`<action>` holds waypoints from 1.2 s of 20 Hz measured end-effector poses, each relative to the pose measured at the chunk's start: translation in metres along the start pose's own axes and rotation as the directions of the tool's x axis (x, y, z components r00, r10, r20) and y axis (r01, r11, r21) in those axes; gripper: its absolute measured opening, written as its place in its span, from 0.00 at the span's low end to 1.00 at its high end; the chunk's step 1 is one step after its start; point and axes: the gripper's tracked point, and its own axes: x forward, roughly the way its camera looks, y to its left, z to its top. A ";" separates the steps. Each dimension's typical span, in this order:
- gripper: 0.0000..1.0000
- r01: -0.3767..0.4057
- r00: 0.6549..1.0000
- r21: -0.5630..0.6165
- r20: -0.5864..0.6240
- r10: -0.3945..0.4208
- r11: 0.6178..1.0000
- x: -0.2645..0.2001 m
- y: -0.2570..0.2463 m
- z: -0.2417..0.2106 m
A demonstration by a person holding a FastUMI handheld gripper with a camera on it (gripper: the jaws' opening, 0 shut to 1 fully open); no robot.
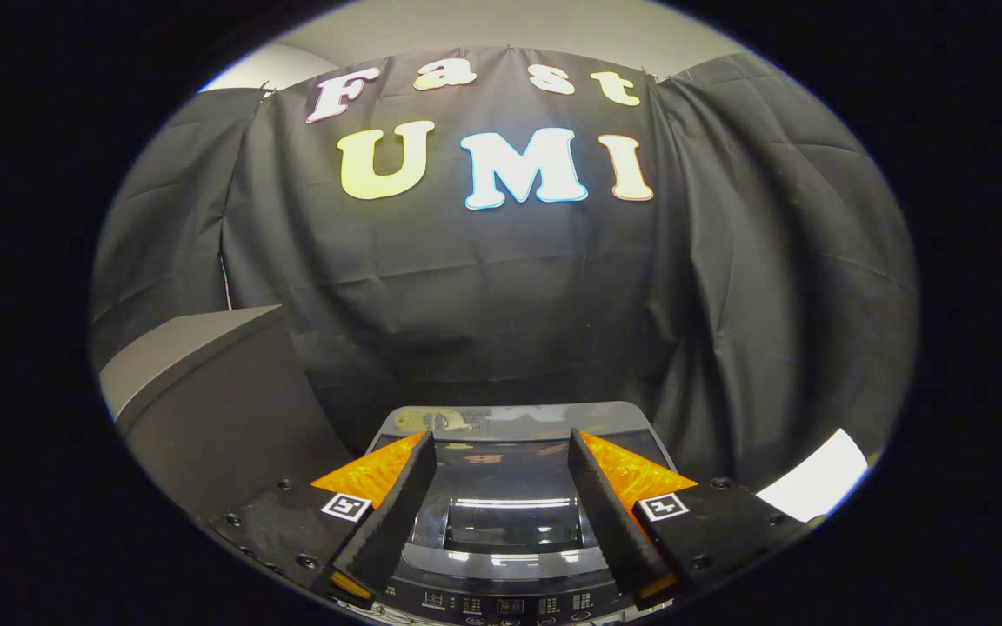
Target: Put the clothes into the washing machine and then close the washing machine lid.
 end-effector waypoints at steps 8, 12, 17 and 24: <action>0.96 -0.005 0.997 0.017 0.075 0.004 1.000 -0.047 0.010 0.032; 0.96 -0.018 0.989 0.000 0.145 0.018 1.000 -0.090 0.023 0.056; 0.96 -0.038 0.977 0.017 0.212 0.034 0.999 -0.145 0.035 0.080; 0.96 -0.038 0.948 0.002 0.317 0.035 0.999 -0.215 0.046 0.103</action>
